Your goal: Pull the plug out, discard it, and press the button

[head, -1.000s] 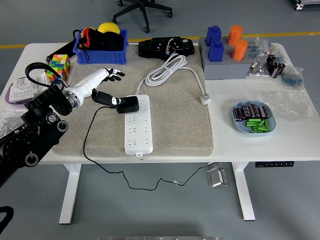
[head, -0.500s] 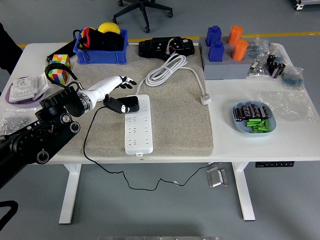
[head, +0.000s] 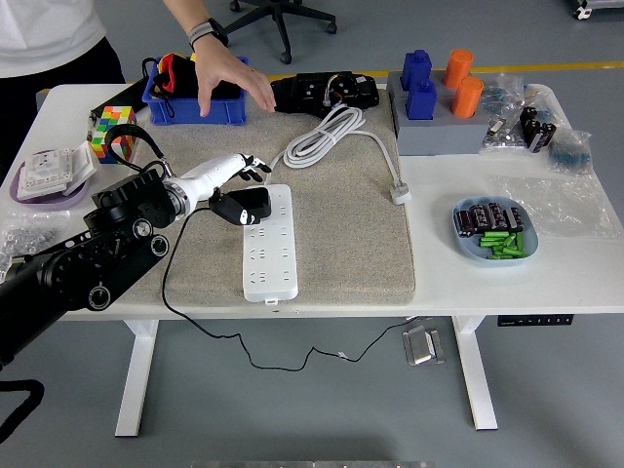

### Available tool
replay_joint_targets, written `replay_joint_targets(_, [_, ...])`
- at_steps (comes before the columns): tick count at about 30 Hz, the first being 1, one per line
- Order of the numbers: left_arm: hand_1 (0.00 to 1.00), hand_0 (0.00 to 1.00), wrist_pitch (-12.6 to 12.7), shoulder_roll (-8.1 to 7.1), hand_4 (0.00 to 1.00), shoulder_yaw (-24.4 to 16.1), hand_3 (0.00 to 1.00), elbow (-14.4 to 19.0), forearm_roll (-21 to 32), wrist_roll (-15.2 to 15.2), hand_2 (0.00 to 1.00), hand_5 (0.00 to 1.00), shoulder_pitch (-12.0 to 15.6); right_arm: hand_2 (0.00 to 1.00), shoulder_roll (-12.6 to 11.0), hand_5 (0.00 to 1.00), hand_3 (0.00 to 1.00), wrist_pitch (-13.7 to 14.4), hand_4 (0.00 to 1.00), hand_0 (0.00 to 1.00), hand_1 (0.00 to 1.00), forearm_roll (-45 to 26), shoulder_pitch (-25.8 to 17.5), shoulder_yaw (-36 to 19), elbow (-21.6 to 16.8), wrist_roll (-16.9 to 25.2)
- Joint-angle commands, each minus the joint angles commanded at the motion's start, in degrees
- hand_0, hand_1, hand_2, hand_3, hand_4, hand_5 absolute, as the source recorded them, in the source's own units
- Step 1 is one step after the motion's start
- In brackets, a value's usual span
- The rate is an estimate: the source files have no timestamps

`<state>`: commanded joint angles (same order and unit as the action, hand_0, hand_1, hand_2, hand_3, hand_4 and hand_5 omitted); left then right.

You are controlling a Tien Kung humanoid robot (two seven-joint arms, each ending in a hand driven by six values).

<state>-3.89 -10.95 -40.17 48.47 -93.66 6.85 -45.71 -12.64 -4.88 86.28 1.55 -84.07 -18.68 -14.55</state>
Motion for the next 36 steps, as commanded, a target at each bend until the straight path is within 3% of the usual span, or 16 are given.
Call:
replay_joint_targets(10, [0.716,0.780,0.30,1.18,0.868,3.55,0.789,-2.95,1.45,-0.23,0.674,0.002,-2.08,0.724,-0.01,0.658,0.713,-0.04,0.883,0.767,0.729,0.14,0.00,-0.12,0.09,-0.01])
replay_joint_targets(11, [0.638,0.726,0.30,1.22,0.822,3.93,0.726,-3.23,1.49,-0.21,0.574,0.002,-2.27,0.724,0.00,0.658,0.713,-0.05,0.883,0.767,0.729,0.19,-0.02,-0.18,0.10,-0.01])
replay_joint_targets(16, [0.638,0.726,0.68,1.41,0.822,5.66,0.726,-4.58,2.04,-0.64,0.574,0.002,-3.21,0.724,-0.02,0.658,0.713,-0.06,0.883,0.767,0.729,0.28,-0.05,-0.33,0.14,-0.01])
replay_joint_targets(17, [0.554,0.682,1.09,1.48,0.734,6.08,0.621,-4.99,2.18,-0.97,0.539,0.002,-3.43,0.724,-0.04,0.658,0.713,-0.06,0.883,0.767,0.729,0.28,-0.06,-0.31,0.14,-0.01])
replay_joint_targets(22, [0.554,0.682,2.88,1.55,0.734,7.81,0.621,-6.21,2.98,-2.42,0.539,0.002,-4.15,0.724,-0.03,0.658,0.713,-0.06,0.883,0.767,0.729,0.28,0.04,-0.42,0.10,0.00])
replay_joint_targets(23, [0.449,0.494,3.06,1.55,0.701,8.19,0.574,-6.40,3.00,-2.53,0.461,0.002,-4.27,0.724,-0.02,0.658,0.713,-0.08,0.883,0.767,0.729,0.25,0.04,-0.42,0.09,0.00])
replay_joint_targets(28, [0.449,0.494,3.84,1.61,0.701,9.93,0.574,-7.37,3.43,-3.46,0.461,0.002,-4.82,0.724,-0.02,0.658,0.713,-0.09,0.883,0.767,0.729,0.32,0.06,-0.63,0.12,0.00])
replay_joint_targets(29, [0.397,0.421,4.00,1.60,0.659,10.06,0.560,-7.45,3.44,-3.70,0.410,0.002,-4.85,0.724,-0.02,0.658,0.713,-0.09,0.883,0.767,0.729,0.34,0.06,-0.67,0.14,0.00])
replay_joint_targets(34, [0.397,0.421,4.68,1.43,0.659,10.21,0.560,-7.35,3.33,-5.06,0.410,0.002,-4.90,0.724,0.02,0.658,0.713,-0.09,0.883,0.767,0.729,0.39,0.03,-0.77,0.17,0.00])
replay_joint_targets(36, [0.347,0.370,4.69,1.23,0.648,9.99,0.559,-6.99,3.08,-5.43,0.351,0.002,-4.97,0.724,0.05,0.658,0.713,-0.09,0.883,0.767,0.729,0.37,0.04,-0.81,0.13,0.01])
